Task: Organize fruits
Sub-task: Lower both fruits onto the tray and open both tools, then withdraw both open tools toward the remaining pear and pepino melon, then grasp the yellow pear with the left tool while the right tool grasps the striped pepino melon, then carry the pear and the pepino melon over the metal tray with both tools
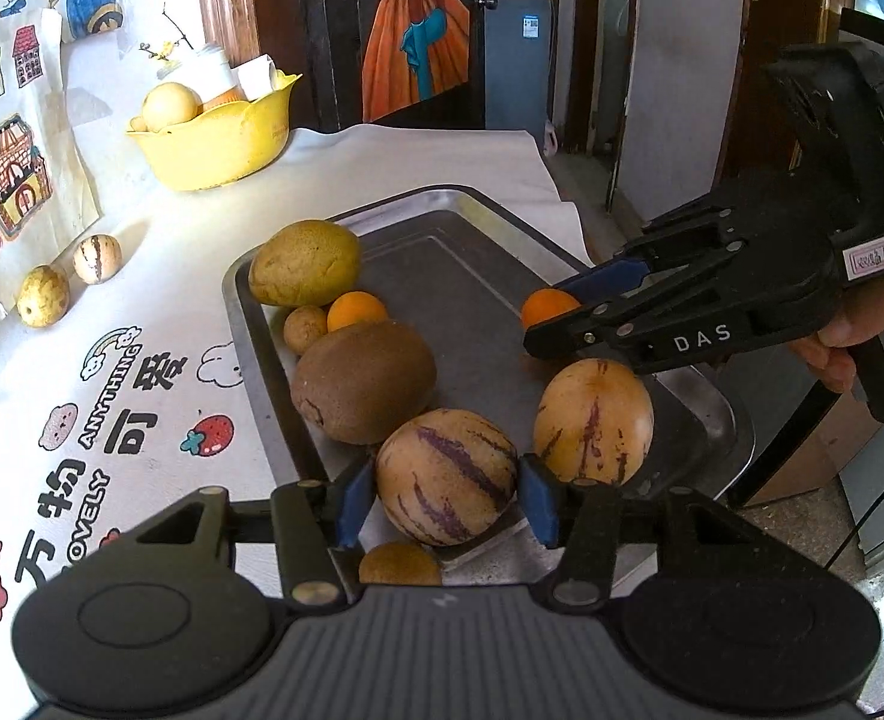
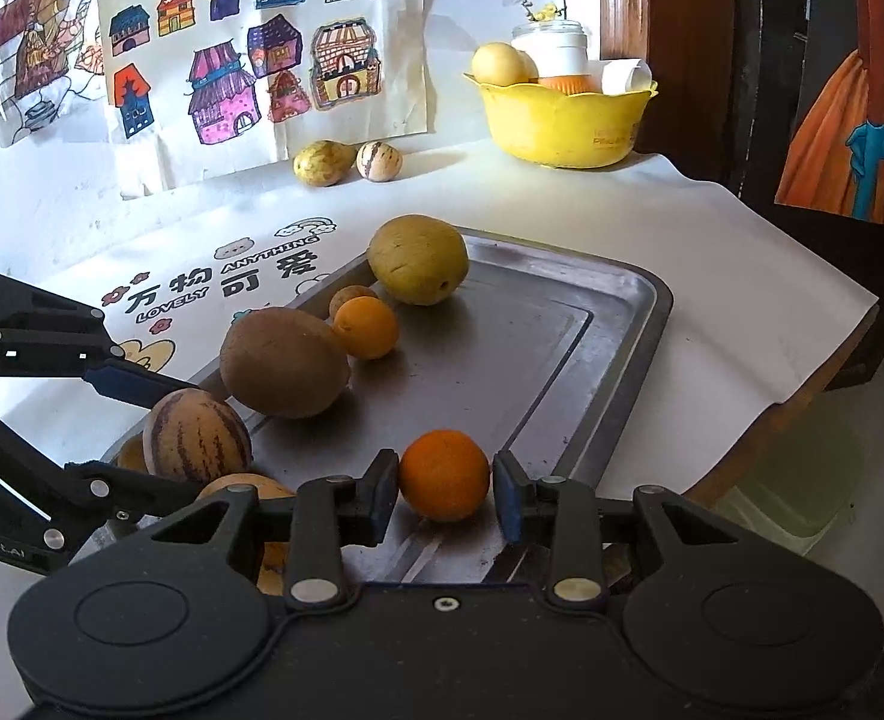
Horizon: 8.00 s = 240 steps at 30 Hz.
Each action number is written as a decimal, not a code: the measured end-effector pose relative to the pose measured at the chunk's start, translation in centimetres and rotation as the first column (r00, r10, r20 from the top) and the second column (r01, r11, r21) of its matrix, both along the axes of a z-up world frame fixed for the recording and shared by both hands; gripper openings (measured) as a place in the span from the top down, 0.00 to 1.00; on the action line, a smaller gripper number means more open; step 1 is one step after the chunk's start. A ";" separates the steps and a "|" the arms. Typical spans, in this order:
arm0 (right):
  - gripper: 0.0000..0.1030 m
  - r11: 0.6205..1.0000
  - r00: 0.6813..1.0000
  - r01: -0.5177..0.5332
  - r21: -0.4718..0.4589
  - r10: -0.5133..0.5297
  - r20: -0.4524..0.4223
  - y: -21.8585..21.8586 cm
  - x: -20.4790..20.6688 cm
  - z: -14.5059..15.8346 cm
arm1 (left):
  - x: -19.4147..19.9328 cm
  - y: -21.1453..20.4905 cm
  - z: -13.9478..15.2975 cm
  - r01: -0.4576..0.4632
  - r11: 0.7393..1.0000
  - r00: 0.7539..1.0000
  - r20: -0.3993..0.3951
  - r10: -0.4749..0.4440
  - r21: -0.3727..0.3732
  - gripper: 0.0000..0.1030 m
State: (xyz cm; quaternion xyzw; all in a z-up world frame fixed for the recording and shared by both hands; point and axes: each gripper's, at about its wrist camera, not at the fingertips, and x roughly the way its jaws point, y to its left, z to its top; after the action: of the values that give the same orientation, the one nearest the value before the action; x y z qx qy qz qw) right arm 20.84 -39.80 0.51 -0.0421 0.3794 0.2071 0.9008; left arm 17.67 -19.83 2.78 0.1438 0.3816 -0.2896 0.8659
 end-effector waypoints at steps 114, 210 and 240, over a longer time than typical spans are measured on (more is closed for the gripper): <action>0.03 0.747 0.798 -0.487 -0.451 0.592 0.118 17.0 22.9 2.0 | 16.5 13.3 1.0 -0.067 0.921 0.860 0.490 -0.142 0.384 0.01; 0.54 0.698 0.743 -0.638 -0.325 0.669 -0.023 19.3 26.4 -3.1 | 30.2 12.4 -0.9 -0.115 0.976 0.982 0.171 0.083 0.186 0.44; 0.55 0.802 0.834 -0.483 -0.351 0.544 0.096 13.1 21.3 2.0 | 27.7 10.5 2.8 -0.222 0.974 0.965 0.156 0.213 0.045 0.45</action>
State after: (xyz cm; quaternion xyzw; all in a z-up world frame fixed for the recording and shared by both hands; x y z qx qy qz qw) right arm 42.11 -26.74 2.48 -0.3052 0.2929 0.3766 0.8242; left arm 45.34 -9.30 5.54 0.1492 0.3378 -0.1692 0.9138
